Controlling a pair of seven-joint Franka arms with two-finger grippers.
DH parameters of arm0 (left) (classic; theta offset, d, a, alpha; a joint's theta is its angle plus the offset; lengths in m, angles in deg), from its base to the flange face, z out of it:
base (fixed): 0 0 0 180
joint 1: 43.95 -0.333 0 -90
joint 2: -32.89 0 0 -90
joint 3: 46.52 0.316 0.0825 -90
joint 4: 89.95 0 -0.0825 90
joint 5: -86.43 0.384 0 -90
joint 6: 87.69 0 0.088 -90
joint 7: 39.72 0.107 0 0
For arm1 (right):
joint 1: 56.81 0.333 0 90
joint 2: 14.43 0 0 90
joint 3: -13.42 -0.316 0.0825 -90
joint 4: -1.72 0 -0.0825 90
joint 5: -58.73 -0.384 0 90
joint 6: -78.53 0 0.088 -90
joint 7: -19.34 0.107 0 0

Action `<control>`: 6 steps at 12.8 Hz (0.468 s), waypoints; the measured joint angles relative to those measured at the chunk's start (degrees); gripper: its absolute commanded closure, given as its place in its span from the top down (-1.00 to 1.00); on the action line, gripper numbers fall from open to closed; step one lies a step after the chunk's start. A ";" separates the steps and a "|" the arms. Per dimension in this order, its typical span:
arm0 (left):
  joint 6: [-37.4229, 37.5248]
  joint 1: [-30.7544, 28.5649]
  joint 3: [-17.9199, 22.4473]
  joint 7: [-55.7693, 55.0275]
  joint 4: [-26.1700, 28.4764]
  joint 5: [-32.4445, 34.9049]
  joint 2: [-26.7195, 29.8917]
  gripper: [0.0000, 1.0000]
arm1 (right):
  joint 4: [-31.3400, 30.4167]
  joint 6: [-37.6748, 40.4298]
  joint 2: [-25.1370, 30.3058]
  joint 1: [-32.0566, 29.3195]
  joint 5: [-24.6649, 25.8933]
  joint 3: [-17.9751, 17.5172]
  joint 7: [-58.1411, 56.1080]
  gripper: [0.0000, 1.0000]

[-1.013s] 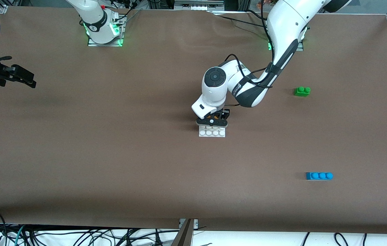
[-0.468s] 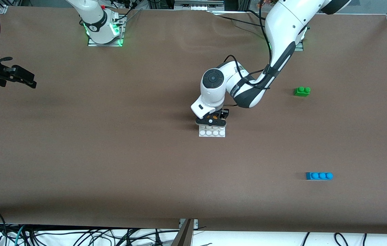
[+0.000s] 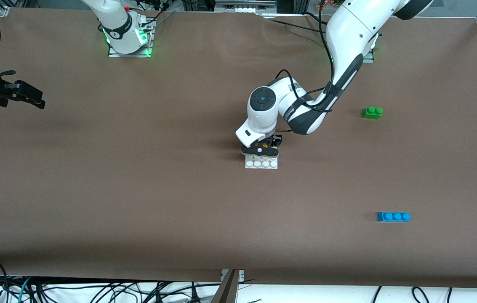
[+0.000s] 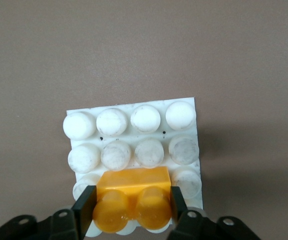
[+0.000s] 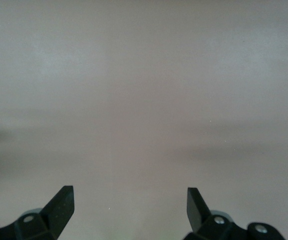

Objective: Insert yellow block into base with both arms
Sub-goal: 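Lower the yellow block and press it onto the plate studs, then open the left gripper and raise it away from the plate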

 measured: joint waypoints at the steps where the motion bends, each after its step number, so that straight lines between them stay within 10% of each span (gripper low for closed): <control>1: 0.00 0.00 -0.02 0.00 -0.09 0.00 0.01 1.00 | 0.00 0.00 0.00 0.00 0.00 0.00 0.00 1.00; 6: 7.33 -0.58 -0.14 0.00 -2.51 -0.45 4.30 1.00 | 0.00 0.00 -0.01 0.00 0.00 0.01 0.00 1.00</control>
